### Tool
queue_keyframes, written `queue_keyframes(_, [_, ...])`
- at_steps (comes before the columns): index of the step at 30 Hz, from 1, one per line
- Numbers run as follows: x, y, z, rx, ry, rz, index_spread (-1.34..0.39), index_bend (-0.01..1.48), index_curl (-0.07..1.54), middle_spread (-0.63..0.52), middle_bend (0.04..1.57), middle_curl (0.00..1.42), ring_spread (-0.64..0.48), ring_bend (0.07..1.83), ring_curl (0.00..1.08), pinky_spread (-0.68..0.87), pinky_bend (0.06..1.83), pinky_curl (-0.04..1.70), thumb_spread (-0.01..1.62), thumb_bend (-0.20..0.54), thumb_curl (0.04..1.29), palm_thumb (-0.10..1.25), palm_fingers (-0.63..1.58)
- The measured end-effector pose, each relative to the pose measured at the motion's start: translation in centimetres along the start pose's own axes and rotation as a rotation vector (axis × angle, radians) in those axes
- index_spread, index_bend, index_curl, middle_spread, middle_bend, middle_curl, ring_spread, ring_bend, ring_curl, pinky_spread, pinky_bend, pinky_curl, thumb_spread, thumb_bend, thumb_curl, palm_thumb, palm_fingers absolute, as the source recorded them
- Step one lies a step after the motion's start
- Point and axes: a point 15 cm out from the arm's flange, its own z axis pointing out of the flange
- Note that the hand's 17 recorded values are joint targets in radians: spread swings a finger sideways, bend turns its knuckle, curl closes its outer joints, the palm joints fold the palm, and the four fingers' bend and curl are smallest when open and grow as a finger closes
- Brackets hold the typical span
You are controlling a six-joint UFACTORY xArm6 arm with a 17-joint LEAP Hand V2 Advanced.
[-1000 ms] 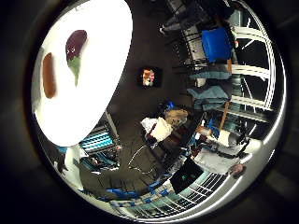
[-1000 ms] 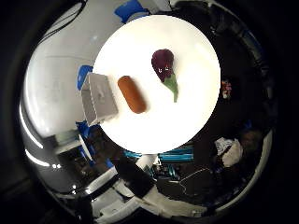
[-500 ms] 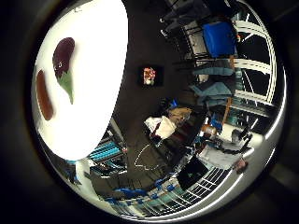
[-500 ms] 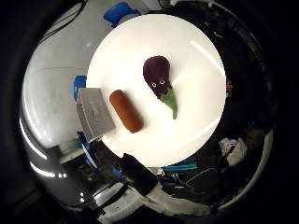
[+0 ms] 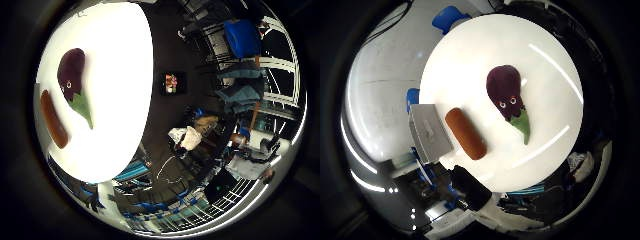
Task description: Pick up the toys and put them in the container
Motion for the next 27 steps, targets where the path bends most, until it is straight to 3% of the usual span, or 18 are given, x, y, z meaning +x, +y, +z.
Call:
queue_keyframes(18, [-8.4,-2.7,4.3,-0.048,0.012,-0.042,-0.19,0.15,0.25,0.23,0.2,0.33,0.3,0.4,0.25,0.52,0.66,0.28,1.05,-0.025,0.26,0.3,0.04])
queue_keyframes(27, [-8.7,-2.9,8.0,-0.116,0.102,-0.092,-0.25,0.16,0.26,0.22,0.19,0.32,0.3,0.37,0.24,0.51,0.64,0.27,1.03,-0.026,0.27,0.29,0.0])
